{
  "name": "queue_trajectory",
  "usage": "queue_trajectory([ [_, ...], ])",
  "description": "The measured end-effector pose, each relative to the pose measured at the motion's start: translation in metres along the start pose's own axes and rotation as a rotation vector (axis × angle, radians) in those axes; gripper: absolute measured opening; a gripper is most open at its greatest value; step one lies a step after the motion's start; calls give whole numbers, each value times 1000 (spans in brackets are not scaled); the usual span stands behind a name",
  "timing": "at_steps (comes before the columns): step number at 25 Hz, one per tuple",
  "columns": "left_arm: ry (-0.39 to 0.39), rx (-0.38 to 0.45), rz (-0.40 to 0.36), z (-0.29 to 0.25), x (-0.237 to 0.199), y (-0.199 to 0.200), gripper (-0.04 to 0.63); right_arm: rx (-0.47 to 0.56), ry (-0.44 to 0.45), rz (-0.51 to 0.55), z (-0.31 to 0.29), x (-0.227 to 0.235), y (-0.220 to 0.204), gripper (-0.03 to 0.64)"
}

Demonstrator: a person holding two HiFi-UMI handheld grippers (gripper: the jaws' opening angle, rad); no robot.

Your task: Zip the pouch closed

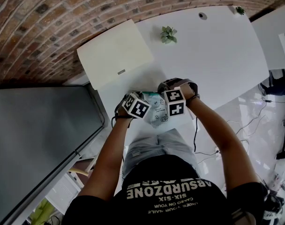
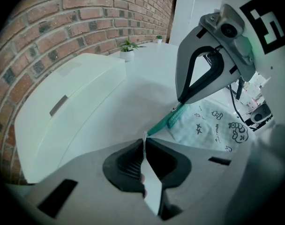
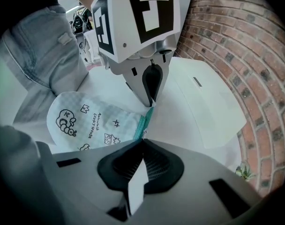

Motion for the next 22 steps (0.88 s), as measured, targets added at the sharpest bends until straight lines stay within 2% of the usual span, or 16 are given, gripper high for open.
queue_trajectory([
  [4,-5,3,11,1,0,0,23,-89,11,2,5,-3,-28,-3],
  [7,-4,10,5,1,-2,-1,23,-36,-8,-117,16,-3,-40,-3],
  [9,0,14,3,1,-2,-1,23,-13,-50,-144,21,0,-42,-3],
  [12,1,12,0,1,0,0,23,-5,-89,-129,20,5,-40,-3],
  [18,2,5,7,1,1,1,23,37,-88,-112,6,16,-14,0],
  [22,6,18,9,2,1,1,23,26,-67,-16,-1,21,-2,55],
])
Point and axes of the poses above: the fingertips, and each gripper's own axes: z backward along the fingers, x to its right, y out of its top, the point moved 2 cm from there along z, backward along the fingers, and after that the axes turned 10 degrees about x, right-handed, at the moved point
